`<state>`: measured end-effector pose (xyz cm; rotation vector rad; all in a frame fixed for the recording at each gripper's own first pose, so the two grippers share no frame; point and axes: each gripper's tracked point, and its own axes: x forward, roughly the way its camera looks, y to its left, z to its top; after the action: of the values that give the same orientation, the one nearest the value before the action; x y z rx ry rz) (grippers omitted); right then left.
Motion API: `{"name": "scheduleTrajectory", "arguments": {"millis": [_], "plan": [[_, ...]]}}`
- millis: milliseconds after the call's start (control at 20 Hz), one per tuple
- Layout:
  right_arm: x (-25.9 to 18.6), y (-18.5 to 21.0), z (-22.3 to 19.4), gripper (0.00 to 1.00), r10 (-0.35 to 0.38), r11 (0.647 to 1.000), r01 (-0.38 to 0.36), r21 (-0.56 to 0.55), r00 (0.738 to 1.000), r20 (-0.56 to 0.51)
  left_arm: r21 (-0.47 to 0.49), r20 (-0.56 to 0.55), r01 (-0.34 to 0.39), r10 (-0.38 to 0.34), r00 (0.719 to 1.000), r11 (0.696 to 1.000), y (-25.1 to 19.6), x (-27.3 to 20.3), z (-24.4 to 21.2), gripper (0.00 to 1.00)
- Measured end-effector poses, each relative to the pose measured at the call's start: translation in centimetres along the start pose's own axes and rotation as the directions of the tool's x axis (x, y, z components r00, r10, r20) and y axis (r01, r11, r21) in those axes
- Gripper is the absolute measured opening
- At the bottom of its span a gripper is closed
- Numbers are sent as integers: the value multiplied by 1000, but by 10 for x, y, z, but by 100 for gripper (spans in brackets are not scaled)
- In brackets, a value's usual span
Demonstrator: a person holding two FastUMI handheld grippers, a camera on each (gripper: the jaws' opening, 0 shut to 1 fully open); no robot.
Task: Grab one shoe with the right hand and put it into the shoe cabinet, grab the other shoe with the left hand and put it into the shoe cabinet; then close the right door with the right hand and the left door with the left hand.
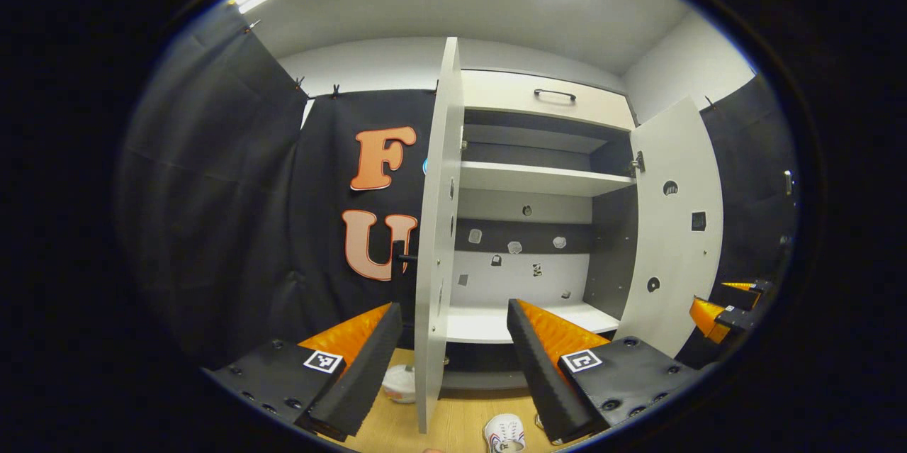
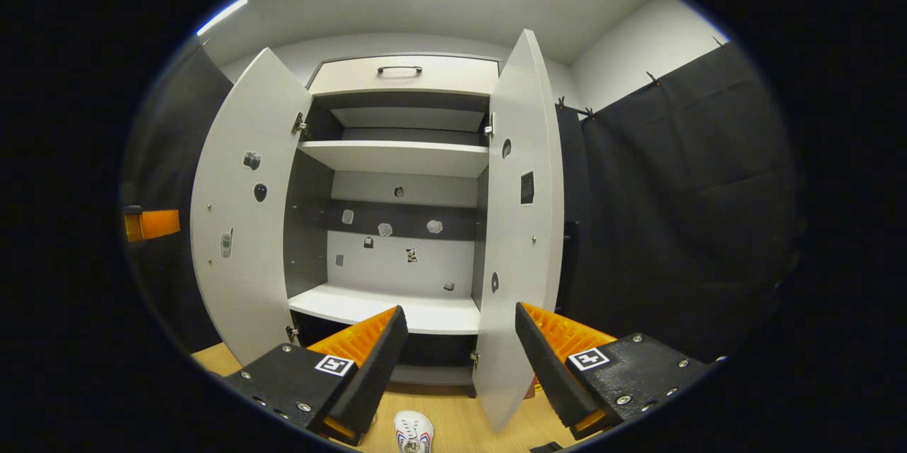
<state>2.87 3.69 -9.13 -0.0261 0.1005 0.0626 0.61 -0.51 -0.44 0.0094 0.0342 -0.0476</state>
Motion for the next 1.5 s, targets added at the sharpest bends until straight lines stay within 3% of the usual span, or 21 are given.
{"name": "scheduleTrajectory", "arguments": {"millis": [300, 450, 700, 900, 1050, 1350, 1500], "plan": [[15, 19, -112, 94, 26, 1000, -26, 2, 987, -161, 2, -15, -16, 16, 1000, 1000, 2, 0, 0, 96], [21, 25, -190, 94, 24, 998, -37, -43, 960, -281, 4, -21, -35, 35, 999, 999, 3, 0, 0, 96], [15, 35, -306, 94, 39, 997, -65, -37, 876, -481, 38, -32, -84, 85, 996, 996, 7, 1, -3, 96], [6, 38, -375, 92, 44, 998, -57, -4, 802, -596, 61, -51, -107, 110, 993, 992, 8, 2, -9, 96], [1, 42, -413, 79, 54, 999, -47, 28, 750, -659, 67, -66, -121, 125, 990, 990, 13, -4, -11, 96], [-5, 52, -462, 64, 89, 996, -68, 60, 656, -750, 83, -102, -144, 152, 983, 986, 23, -5, -24, 96], [-1, 54, -470, 51, 96, 995, -49, 85, 640, -762, 89, -124, -157, 167, 978, 984, 25, -7, -28, 96]]}}
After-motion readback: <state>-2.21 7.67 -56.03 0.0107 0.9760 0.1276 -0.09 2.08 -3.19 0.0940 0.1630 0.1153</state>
